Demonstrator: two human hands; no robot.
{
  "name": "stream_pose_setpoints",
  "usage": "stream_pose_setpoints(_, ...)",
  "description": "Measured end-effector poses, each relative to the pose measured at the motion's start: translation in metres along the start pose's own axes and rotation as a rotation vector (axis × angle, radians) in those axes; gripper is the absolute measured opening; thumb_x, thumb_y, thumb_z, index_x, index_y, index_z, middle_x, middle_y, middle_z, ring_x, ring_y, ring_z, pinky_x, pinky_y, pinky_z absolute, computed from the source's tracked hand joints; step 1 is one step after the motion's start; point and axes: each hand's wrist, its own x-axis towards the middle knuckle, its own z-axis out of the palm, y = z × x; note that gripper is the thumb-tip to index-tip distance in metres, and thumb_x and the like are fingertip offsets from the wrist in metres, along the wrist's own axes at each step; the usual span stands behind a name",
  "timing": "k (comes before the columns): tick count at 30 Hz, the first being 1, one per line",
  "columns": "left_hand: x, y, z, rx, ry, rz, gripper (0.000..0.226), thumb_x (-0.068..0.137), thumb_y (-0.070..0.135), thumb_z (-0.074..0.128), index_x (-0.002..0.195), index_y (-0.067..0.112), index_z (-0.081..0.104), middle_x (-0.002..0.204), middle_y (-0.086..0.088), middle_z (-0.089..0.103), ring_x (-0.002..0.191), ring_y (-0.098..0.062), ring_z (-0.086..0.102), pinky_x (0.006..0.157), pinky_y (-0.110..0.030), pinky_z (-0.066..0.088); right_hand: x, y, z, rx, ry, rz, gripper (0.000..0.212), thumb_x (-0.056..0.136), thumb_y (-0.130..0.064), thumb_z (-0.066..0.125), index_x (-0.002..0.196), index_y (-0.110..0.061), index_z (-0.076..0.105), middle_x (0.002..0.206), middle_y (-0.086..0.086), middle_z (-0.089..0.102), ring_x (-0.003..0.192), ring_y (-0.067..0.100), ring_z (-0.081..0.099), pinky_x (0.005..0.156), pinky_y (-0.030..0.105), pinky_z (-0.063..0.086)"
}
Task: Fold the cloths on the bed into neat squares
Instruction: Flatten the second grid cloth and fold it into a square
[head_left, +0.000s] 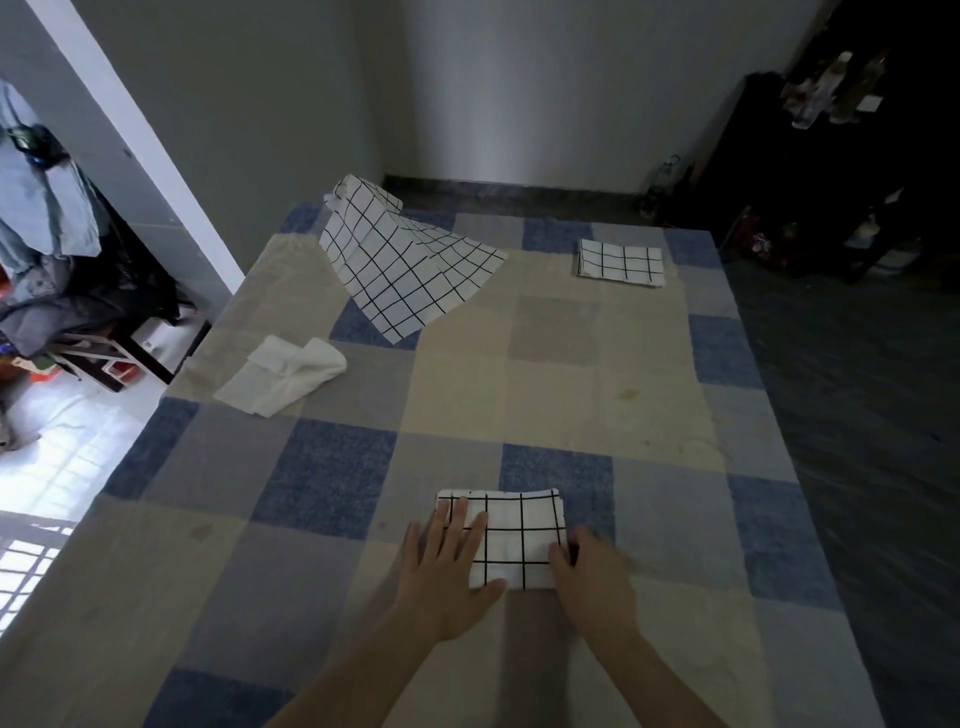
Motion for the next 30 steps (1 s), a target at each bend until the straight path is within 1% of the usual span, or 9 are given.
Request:
stream_pose_setpoints(3,0.000,0.003,-0.003,0.026,0.013,0.038,0.092,0.073,0.085,-0.007,0.143,0.028,-0.022,0.153,0.000,-0.031,0.142,-0.021,-0.030,0.114,-0.052,-0.012,0.002,0.006,0.000,0.191,-0.150,0.072,0.016,0.085,-0.024,0.064,0.077,-0.010,0.064,0.075,0.002,0.066,0.069,0.015,0.060,0.066,0.031,0.048)
stream_pose_setpoints(4,0.000,0.004,-0.005,0.012,-0.004,0.031,0.091,0.070,0.085,-0.007,0.139,0.029,-0.029,0.149,0.001,-0.038,0.139,-0.021,-0.034,0.114,-0.053,-0.014,0.003,0.010,-0.002,0.187,-0.170,0.078,0.016,0.083,-0.025,0.067,0.078,-0.009,0.066,0.075,0.003,0.067,0.069,0.015,0.060,0.064,0.029,0.048)
stream_pose_setpoints(6,0.000,0.005,-0.010,0.029,-0.032,0.029,0.090,0.067,0.080,-0.007,0.137,0.029,-0.032,0.148,0.001,-0.041,0.138,-0.022,-0.037,0.115,-0.054,-0.014,0.002,0.015,-0.007,0.182,-0.181,0.077,0.019,0.080,-0.023,0.071,0.071,-0.010,0.062,0.070,0.003,0.064,0.065,0.014,0.057,0.058,0.026,0.041)
stream_pose_setpoints(9,0.000,0.005,-0.011,0.000,-0.050,0.029,0.094,0.063,0.086,-0.012,0.136,0.031,-0.032,0.147,0.002,-0.041,0.137,-0.022,-0.038,0.114,-0.053,-0.015,-0.004,0.017,-0.015,0.385,-0.197,0.032,0.028,0.079,-0.019,0.075,0.063,-0.016,0.053,0.060,-0.003,0.052,0.058,0.008,0.046,0.055,0.021,0.033)
stream_pose_setpoints(15,0.000,0.006,-0.010,0.002,-0.046,0.023,0.098,0.052,0.082,-0.030,0.138,0.033,-0.031,0.152,0.002,-0.037,0.139,-0.023,-0.035,0.115,-0.054,-0.011,-0.015,0.007,-0.027,0.608,-0.238,-0.079,0.026,0.081,-0.009,0.073,0.064,-0.024,0.059,0.062,-0.014,0.057,0.060,-0.004,0.049,0.061,0.009,0.039)
stream_pose_setpoints(18,0.000,0.005,-0.010,0.017,-0.075,0.015,0.080,0.083,0.077,-0.002,0.145,0.034,-0.025,0.150,0.003,-0.039,0.139,-0.022,-0.036,0.115,-0.054,-0.012,-0.015,0.006,-0.025,0.523,-0.229,-0.085,0.025,0.080,-0.015,0.075,0.062,-0.024,0.059,0.061,-0.010,0.055,0.059,-0.001,0.048,0.060,0.013,0.038)
stream_pose_setpoints(20,-0.001,0.004,-0.011,0.012,-0.085,0.016,0.076,0.091,0.071,0.012,0.144,0.034,-0.026,0.149,0.003,-0.040,0.138,-0.022,-0.037,0.115,-0.054,-0.013,-0.012,0.006,-0.023,0.426,-0.254,-0.042,0.027,0.081,-0.024,0.074,0.061,-0.019,0.058,0.055,-0.011,0.054,0.056,0.002,0.047,0.056,0.015,0.036)
stream_pose_setpoints(23,-0.002,0.003,-0.011,0.025,-0.061,0.024,0.072,0.092,0.069,0.013,0.138,0.033,-0.030,0.152,0.001,-0.037,0.139,-0.023,-0.036,0.115,-0.054,-0.011,-0.008,0.007,-0.020,0.231,-0.161,0.007,0.041,0.086,-0.032,0.068,0.055,-0.020,0.045,0.048,-0.008,0.045,0.049,0.002,0.039,0.050,0.017,0.031)
stream_pose_setpoints(30,-0.002,0.001,-0.013,0.040,-0.090,0.046,0.072,0.087,0.071,0.002,0.135,0.032,-0.033,0.150,0.000,-0.040,0.137,-0.024,-0.038,0.114,-0.055,-0.013,-0.010,0.004,-0.021,-0.037,-0.085,0.078,0.039,0.091,-0.038,0.059,0.058,-0.021,0.046,0.055,-0.003,0.050,0.052,0.008,0.048,0.053,0.027,0.039)
